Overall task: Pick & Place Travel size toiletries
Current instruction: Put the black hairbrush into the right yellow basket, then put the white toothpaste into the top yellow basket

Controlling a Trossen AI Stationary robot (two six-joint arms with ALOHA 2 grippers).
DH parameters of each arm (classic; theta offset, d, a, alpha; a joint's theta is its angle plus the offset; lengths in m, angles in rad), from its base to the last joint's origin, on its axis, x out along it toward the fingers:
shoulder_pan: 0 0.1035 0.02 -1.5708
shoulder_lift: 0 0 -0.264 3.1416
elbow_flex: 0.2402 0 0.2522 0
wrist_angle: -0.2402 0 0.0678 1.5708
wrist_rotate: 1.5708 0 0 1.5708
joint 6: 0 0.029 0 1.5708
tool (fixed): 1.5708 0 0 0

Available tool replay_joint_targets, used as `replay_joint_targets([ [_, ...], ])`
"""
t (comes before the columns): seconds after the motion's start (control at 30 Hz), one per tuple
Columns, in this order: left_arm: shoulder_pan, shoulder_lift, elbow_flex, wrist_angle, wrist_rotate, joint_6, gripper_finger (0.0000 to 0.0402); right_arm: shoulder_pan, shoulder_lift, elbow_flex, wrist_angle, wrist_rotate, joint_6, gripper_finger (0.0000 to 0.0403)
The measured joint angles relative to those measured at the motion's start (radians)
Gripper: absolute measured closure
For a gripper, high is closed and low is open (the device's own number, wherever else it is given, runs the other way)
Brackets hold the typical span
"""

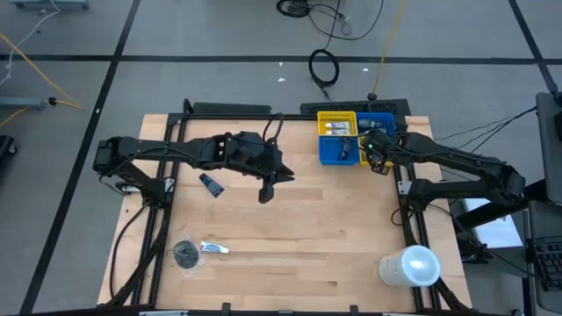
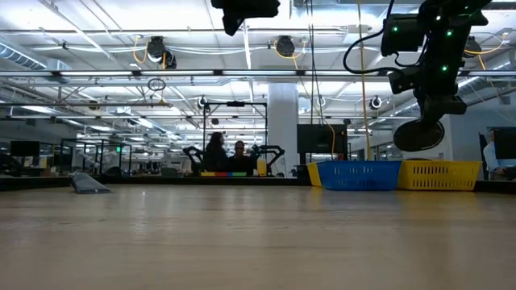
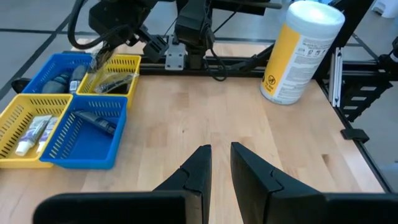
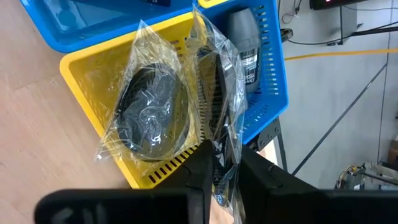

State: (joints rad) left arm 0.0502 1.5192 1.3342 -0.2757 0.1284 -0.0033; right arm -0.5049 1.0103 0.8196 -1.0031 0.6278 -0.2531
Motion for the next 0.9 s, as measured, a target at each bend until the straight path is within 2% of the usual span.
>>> replay_joint_targets([
  [0.27, -0.006, 0.000, 0.000, -0.030, 0.000, -0.006, 0.0346, 0.000, 0.000, -0.063, 0.021, 0.079, -0.029, 0.0350],
  [0.7, -0.018, 0.000, 0.000, -0.029, 0.000, -0.005, 0.0346, 0.000, -0.002, -0.071, 0.055, 0.078, -0.026, 0.0211],
  [0.9, -0.019, 0.000, 0.000, -0.031, 0.000, -0.006, 0.0346, 0.000, -0.002, -0.071, 0.080, 0.078, -0.033, 0.0170],
])
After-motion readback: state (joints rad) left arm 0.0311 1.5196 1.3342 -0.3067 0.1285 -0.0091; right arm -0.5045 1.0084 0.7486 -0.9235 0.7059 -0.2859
